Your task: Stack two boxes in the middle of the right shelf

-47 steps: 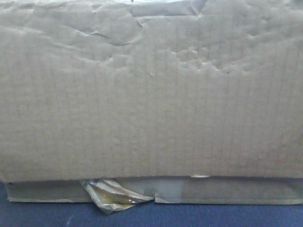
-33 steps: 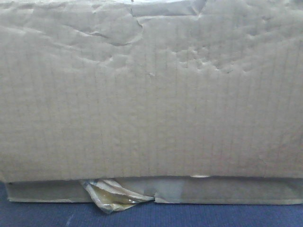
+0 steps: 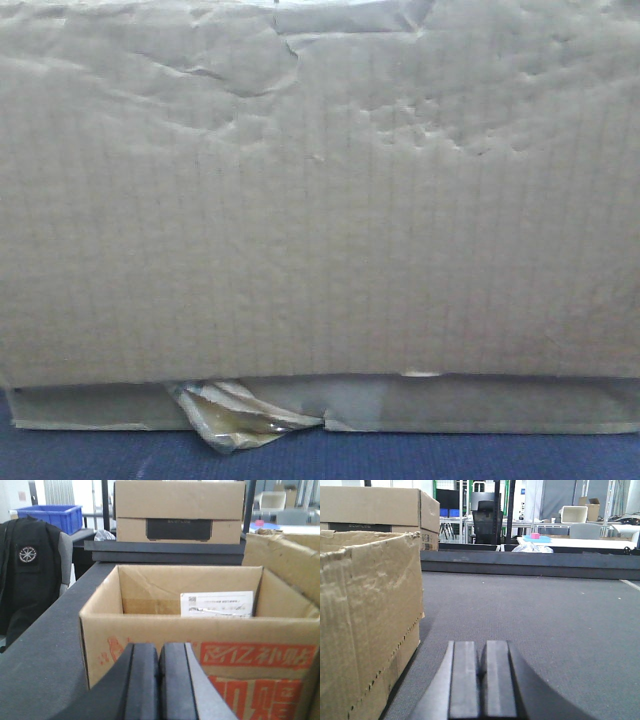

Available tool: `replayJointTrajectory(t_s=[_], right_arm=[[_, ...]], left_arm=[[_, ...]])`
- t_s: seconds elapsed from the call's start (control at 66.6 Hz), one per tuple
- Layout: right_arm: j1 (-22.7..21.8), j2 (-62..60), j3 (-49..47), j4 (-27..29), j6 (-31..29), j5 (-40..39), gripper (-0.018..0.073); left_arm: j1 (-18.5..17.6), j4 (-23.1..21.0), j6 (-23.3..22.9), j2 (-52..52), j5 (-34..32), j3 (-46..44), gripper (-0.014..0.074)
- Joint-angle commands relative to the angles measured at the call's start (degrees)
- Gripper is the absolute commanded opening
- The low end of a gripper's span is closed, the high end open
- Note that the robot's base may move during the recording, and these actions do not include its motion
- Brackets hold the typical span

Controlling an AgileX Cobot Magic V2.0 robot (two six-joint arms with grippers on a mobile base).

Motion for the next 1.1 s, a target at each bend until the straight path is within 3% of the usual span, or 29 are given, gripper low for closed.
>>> replayJointTrajectory(t_s=[0.0, 0.09, 0.3, 0.645, 0.75, 0.87, 0.961, 1.081], right_arm=[[-0.19, -0.18, 0.03, 0.26, -0.45, -1.39, -0.0168], [-0.19, -0.18, 0.03, 0.26, -0.45, -1.39, -0.0168], [-0.19, -0.18, 0.03, 0.26, -0.45, -1.39, -0.0168], [-0.19, -0.18, 0.03, 0.26, -0.45, -1.39, -0.0168], [-0.19, -0.18, 0.03, 0.26, -0.45, -1.39, -0.0168], [-0.19, -0.18, 0.03, 0.26, -0.45, -1.39, -0.0168], [-0.19, -0.18, 0.03, 0.26, -0.45, -1.39, -0.0168], [-0.19, -0.18, 0.03, 0.26, -0.45, -1.39, -0.0168]], left_arm=[[0.33, 2.91, 0.02, 1.78, 7.68, -6.21, -0.0111], [0.33, 4.97, 0.02, 6.62, 14.72, -13.96, -0.0111], [0.33, 4.96, 0.02, 27.26, 35.41, -34.83, -0.0111], [0.33, 3.22, -0.08, 54.8, 34.37, -54.93, -0.0111], [0.9, 3.1, 0.08, 62.19, 39.28, -61.15, -0.0111], [3.51, 1.05, 6.96, 70.57, 47.95, -68.27, -0.0092], [7.57, -4.93, 12.49, 76.27, 51.25, -72.0, -0.0091], [12.52, -10.15, 14.13, 81.72, 52.08, -74.05, -0.0091]])
